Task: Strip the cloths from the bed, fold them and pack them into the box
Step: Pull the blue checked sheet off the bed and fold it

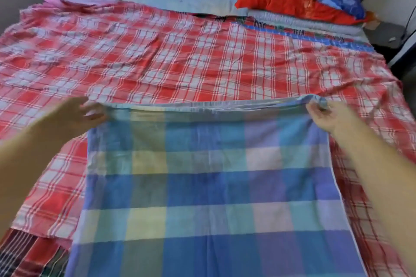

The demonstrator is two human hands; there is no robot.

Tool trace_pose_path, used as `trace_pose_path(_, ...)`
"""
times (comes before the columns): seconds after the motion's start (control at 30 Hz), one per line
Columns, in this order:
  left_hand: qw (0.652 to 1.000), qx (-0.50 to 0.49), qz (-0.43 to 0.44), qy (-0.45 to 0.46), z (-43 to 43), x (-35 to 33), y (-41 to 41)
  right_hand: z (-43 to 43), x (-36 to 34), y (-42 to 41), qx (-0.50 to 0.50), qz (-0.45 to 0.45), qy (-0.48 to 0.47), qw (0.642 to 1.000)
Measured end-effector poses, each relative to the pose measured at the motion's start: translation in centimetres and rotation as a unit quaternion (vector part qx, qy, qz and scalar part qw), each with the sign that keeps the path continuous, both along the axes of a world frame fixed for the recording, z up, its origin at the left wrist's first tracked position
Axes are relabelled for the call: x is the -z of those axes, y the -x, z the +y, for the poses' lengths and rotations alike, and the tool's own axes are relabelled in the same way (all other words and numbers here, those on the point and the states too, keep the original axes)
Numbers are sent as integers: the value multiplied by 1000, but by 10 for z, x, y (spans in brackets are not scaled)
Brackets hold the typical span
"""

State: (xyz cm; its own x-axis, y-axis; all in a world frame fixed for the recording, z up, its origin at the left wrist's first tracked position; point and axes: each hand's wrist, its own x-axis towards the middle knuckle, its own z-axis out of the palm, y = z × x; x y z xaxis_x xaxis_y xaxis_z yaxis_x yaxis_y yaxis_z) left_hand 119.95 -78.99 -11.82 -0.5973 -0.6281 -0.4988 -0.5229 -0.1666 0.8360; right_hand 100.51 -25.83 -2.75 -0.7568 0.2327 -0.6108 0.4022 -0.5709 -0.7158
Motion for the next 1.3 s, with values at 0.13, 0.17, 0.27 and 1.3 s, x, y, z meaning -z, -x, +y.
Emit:
trace_pose_path(0.13, 997, 39, 31, 59, 91, -8, -7, -12, 78, -43, -240, 19, -271, 932)
trace_pose_path(0.17, 994, 62, 17, 85, 111, 5, -20, -10, 97, -63, -281, 43, -389, 876)
trace_pose_path(0.27, 898, 239, -94, 357, 150, 47, -74, -4, 124, -142, -363, 140, -609, 691)
trace_pose_path(1.3, 784, 408, -262, 388, 242, 86, -327, 74, 32, -326, -372, -41, -533, 759)
